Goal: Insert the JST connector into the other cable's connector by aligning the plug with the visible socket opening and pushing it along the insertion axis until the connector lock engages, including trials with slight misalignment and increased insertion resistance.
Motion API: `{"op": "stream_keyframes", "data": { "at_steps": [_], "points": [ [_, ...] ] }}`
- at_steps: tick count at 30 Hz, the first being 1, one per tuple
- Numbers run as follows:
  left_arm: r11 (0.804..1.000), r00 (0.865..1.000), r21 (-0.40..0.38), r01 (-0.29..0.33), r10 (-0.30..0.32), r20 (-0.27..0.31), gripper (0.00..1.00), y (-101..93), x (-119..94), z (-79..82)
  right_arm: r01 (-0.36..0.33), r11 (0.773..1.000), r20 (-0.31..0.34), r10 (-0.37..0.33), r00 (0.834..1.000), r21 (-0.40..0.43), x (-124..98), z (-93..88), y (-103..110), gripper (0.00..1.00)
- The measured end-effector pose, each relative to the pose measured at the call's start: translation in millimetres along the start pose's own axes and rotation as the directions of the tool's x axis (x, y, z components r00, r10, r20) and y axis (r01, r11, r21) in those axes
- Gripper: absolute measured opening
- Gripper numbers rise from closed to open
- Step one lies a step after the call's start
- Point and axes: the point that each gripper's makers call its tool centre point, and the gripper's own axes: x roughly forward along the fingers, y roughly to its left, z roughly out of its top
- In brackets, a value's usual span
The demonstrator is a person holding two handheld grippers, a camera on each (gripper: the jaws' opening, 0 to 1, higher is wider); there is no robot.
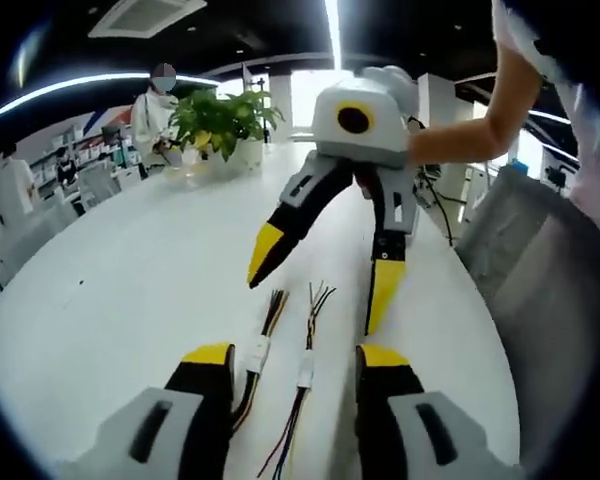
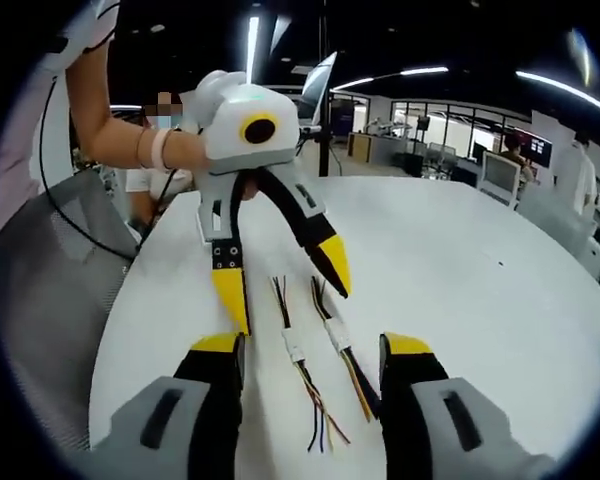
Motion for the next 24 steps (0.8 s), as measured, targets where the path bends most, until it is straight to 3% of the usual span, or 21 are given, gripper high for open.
{"op": "stream_keyframes", "data": {
  "at_steps": [7, 16, 18, 21, 24],
  "points": [
    [0.998, 1.000, -0.056, -0.025, 0.025, 0.003, 0.53, 2.0, -9.5, 7.9, 0.030, 0.999, 0.021, -0.031, 0.999, 0.017, -5.0, 10.0, 1.0, 0.65],
    [0.992, 0.995, -0.086, -0.091, 0.088, -0.036, 0.77, 2.3, -27.7, 9.5, 0.053, 0.998, 0.035, -0.054, 0.998, 0.025, -11.3, 20.2, 7.3, 0.81],
    [0.978, 0.988, -0.154, -0.143, 0.131, -0.086, 0.84, 6.0, -33.6, 3.2, 0.058, 0.998, 0.044, -0.058, 0.997, 0.007, -13.5, 24.7, 10.4, 0.83],
    [0.970, 0.982, -0.164, -0.180, 0.166, -0.095, 0.98, 9.0, -38.7, 2.5, 0.065, 0.998, 0.061, -0.066, 0.996, 0.016, -16.8, 29.1, 12.4, 0.90],
    [0.967, 0.982, -0.182, -0.177, 0.162, -0.095, 0.98, 4.0, -43.9, 4.2, 0.078, 0.997, 0.076, -0.079, 0.994, 0.024, -20.2, 32.4, 13.1, 0.96]
  ]
}}
